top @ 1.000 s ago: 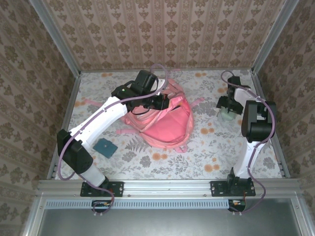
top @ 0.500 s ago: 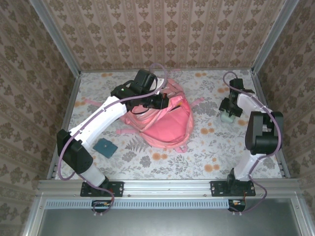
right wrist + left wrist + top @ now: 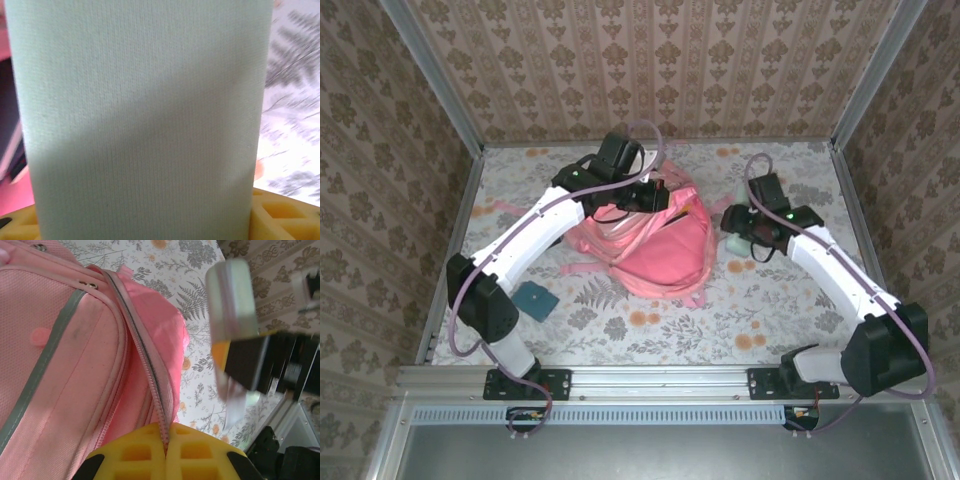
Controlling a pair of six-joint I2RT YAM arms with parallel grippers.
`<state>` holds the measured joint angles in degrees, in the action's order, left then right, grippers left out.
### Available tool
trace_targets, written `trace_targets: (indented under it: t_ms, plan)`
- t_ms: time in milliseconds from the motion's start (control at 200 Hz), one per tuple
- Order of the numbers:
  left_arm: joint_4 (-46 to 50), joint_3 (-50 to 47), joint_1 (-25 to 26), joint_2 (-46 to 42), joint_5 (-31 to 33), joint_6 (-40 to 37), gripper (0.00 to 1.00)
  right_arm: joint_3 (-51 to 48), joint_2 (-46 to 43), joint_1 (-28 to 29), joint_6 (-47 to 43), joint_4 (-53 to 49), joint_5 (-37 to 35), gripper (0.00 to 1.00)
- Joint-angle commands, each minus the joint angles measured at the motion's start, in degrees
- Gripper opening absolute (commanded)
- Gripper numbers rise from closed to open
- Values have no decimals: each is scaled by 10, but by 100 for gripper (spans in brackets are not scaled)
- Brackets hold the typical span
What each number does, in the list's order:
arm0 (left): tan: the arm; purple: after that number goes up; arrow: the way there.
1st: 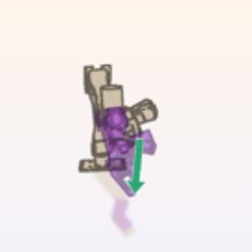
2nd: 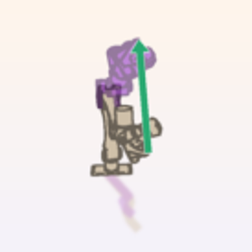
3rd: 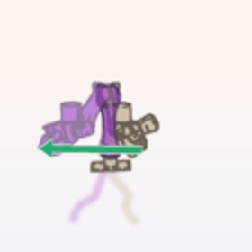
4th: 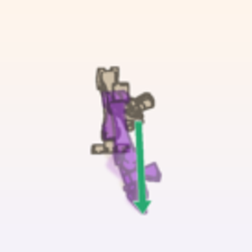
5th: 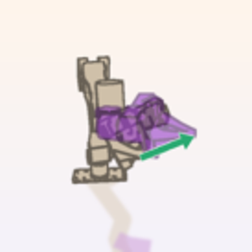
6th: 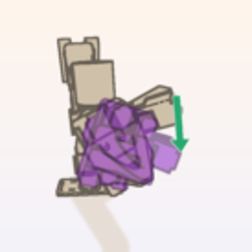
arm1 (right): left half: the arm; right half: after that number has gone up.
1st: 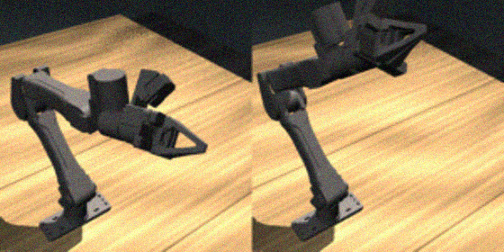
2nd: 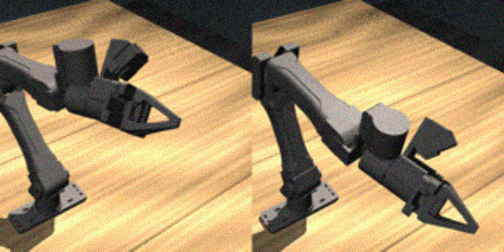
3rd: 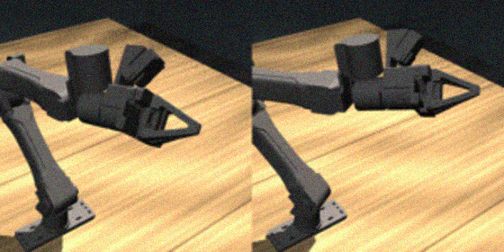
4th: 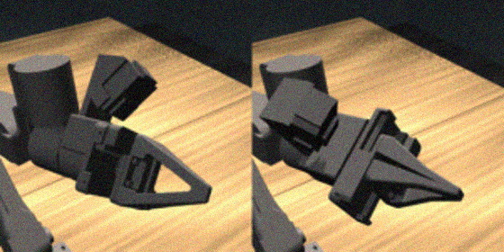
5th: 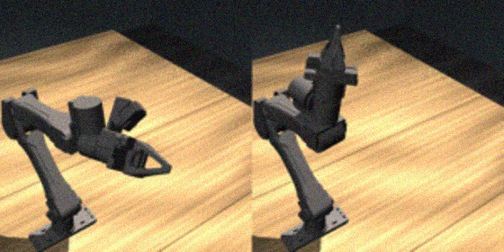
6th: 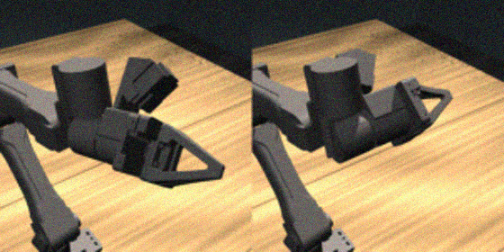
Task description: Pack the student bag
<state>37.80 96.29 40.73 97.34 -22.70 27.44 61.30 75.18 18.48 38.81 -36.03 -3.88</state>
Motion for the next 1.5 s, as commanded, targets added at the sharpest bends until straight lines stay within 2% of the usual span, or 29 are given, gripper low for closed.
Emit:
trace_targets:
  t_ms: [0,180,385,545,615,710,780,805,1165,1270,1375,1495]
  plan:
    - [-47,35,-2,6,-25,14,0,-22,3,51,124,32,16,63]
    - [-55,28,2,5,-28,19,0,-6,76,108,215,110,19,64]
    - [-50,22,3,-2,-25,22,0,39,182,110,289,167,28,64]
    - [-55,11,5,-7,-24,27,0,96,256,110,307,189,32,64]
    - [-55,11,6,-7,-22,27,0,121,286,110,310,179,36,67]
    - [-55,11,6,-6,-18,26,0,149,313,109,306,154,41,77]
    - [-52,13,6,-5,-13,24,0,148,309,110,299,148,41,93]
    - [-52,13,5,-5,-12,23,0,143,303,110,296,149,39,95]
    - [-44,29,1,15,-4,16,0,73,206,104,255,143,35,96]
    - [-43,30,0,18,-4,17,0,46,172,102,245,142,20,93]
    - [-43,29,-1,21,-4,18,0,22,165,84,251,165,36,88]
    - [-38,28,0,21,-3,17,0,26,173,77,242,175,46,88]
